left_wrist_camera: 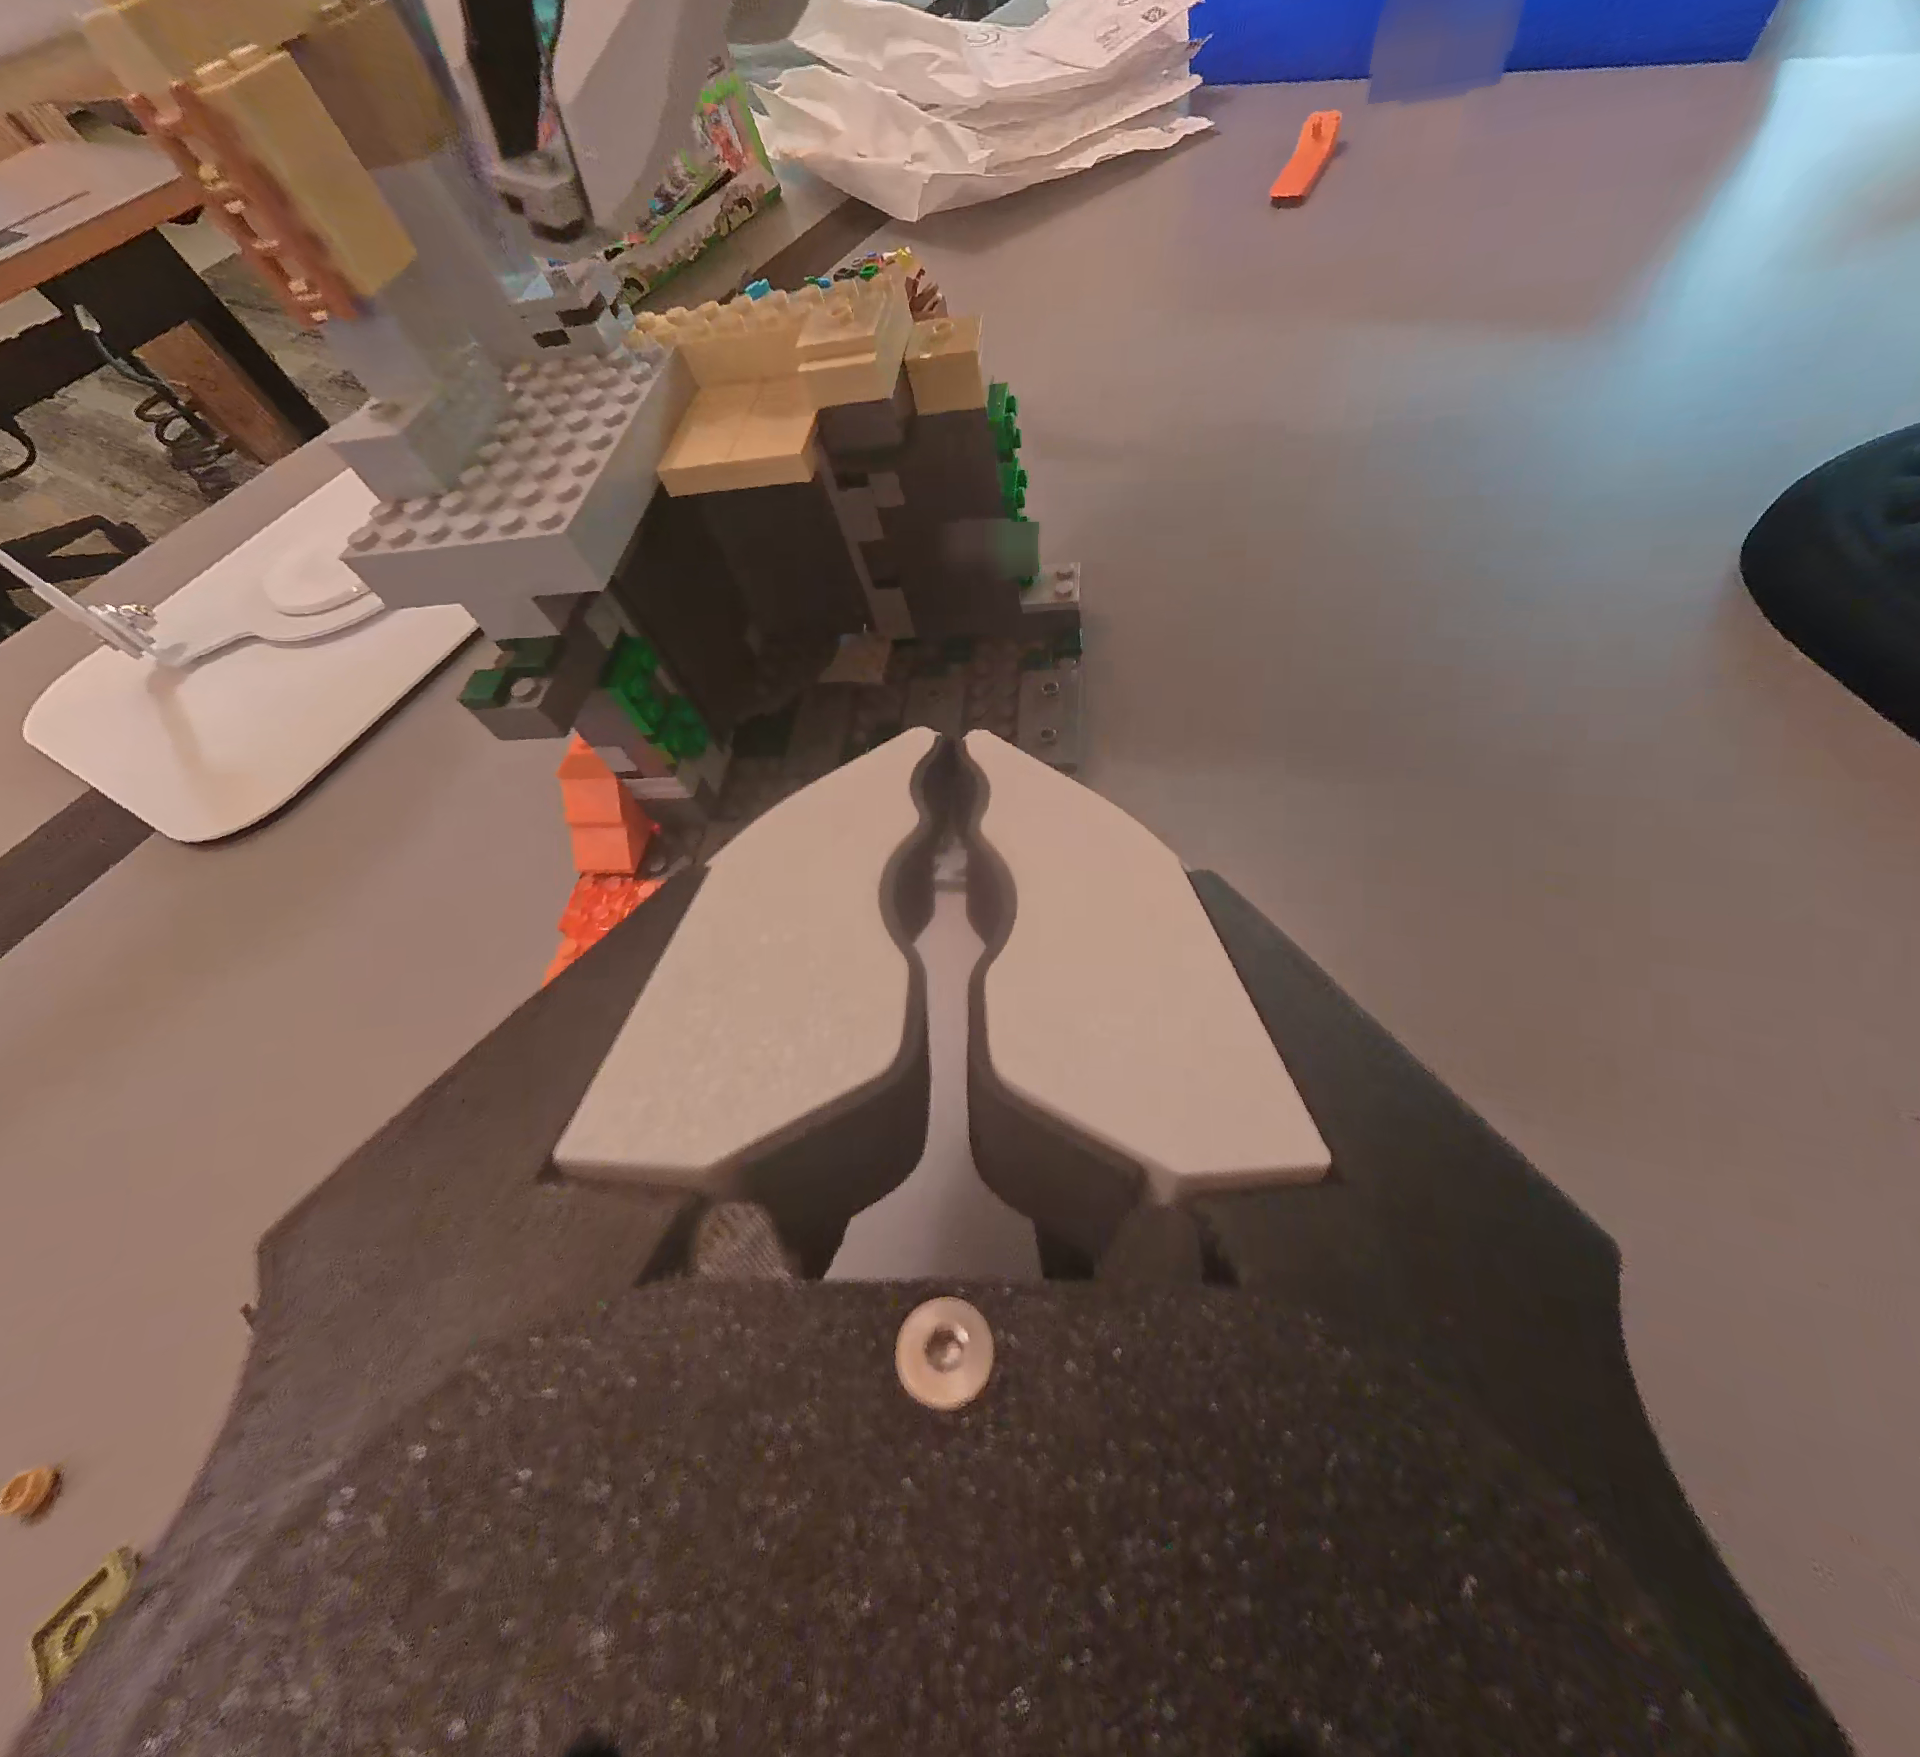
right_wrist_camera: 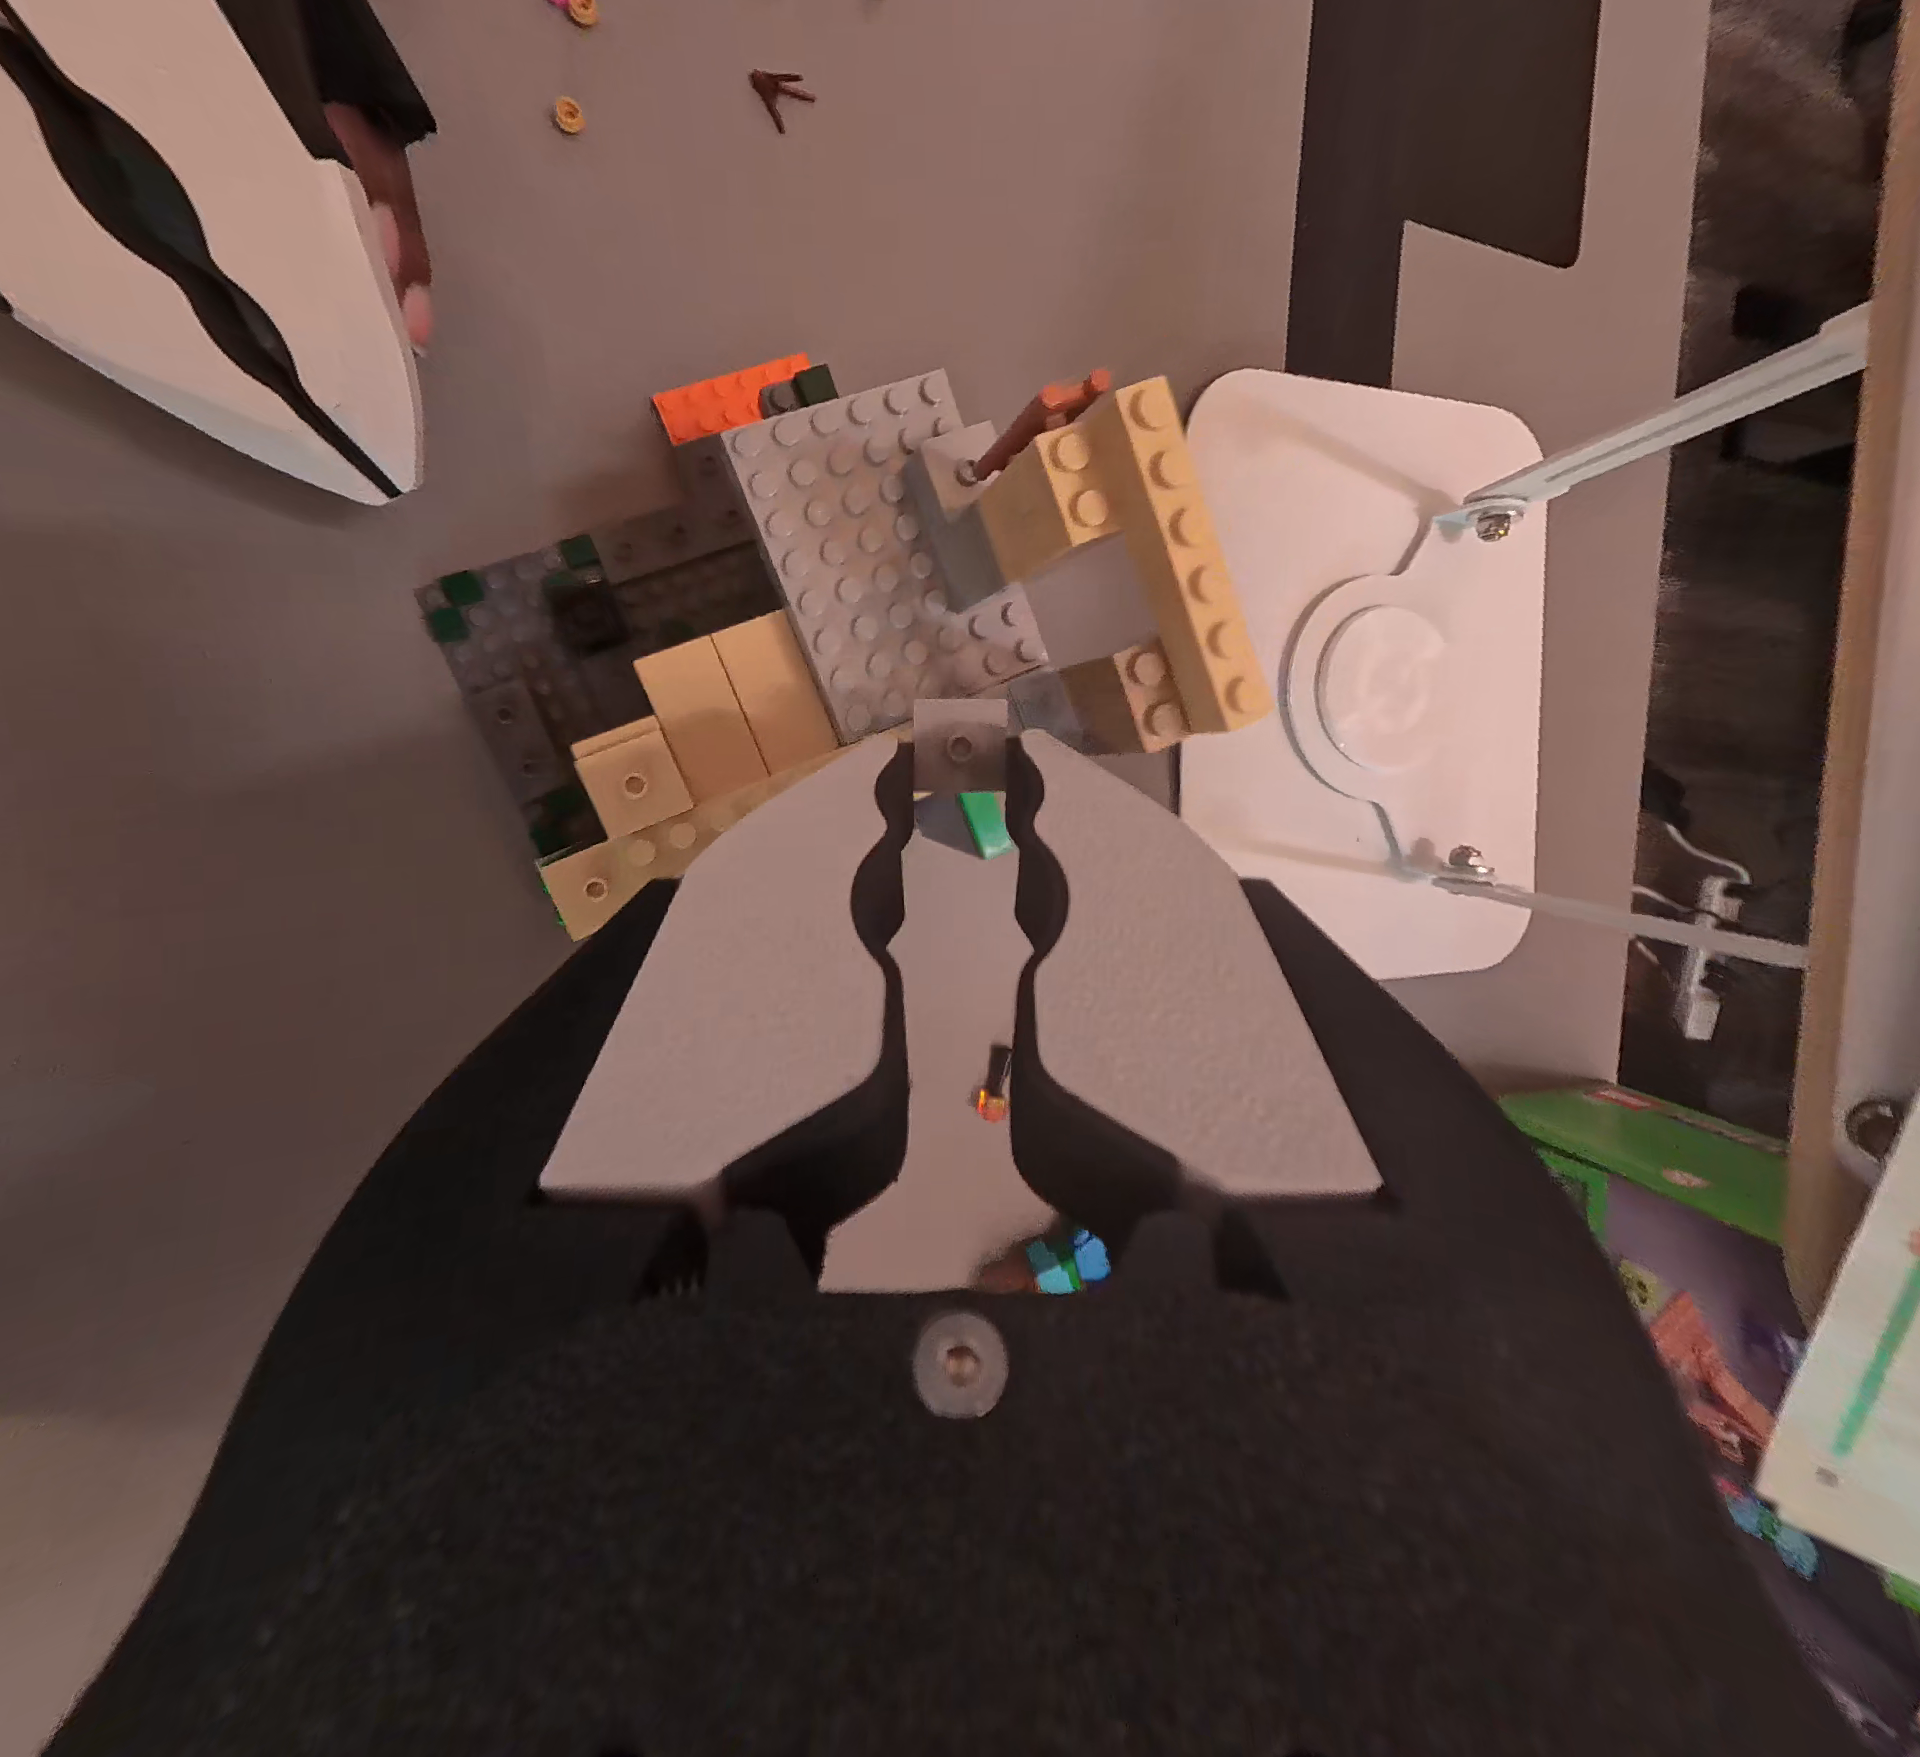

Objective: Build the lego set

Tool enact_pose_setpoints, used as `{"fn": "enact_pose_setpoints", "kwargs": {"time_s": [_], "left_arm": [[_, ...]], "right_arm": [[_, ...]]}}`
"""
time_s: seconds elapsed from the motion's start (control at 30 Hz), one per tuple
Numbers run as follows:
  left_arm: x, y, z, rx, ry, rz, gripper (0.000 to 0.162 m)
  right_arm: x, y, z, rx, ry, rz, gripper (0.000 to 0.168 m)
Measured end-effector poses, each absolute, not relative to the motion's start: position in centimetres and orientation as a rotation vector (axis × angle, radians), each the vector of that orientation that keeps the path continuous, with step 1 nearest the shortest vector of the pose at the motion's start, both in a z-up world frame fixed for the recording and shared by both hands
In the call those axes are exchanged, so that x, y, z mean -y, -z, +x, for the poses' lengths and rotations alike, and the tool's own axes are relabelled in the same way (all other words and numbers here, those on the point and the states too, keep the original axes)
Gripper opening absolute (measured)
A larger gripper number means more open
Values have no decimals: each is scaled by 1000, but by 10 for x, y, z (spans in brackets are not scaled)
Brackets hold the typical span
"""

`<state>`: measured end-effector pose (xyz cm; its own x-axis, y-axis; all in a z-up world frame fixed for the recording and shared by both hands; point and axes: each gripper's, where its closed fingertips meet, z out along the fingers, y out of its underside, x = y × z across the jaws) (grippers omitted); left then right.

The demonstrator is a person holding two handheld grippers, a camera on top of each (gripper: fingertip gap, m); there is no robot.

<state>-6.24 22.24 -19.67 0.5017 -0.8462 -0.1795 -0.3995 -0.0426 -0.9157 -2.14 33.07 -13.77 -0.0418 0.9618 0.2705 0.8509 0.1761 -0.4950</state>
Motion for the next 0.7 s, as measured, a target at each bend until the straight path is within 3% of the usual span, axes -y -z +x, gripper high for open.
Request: {"fn": "enact_pose_setpoints", "kwargs": {"time_s": [0.7], "left_arm": [[-221, 196, -62, -1089, 521, -1646, 0]], "right_arm": [[-334, 143, -21, 1975, -192, -1675, 17]]}}
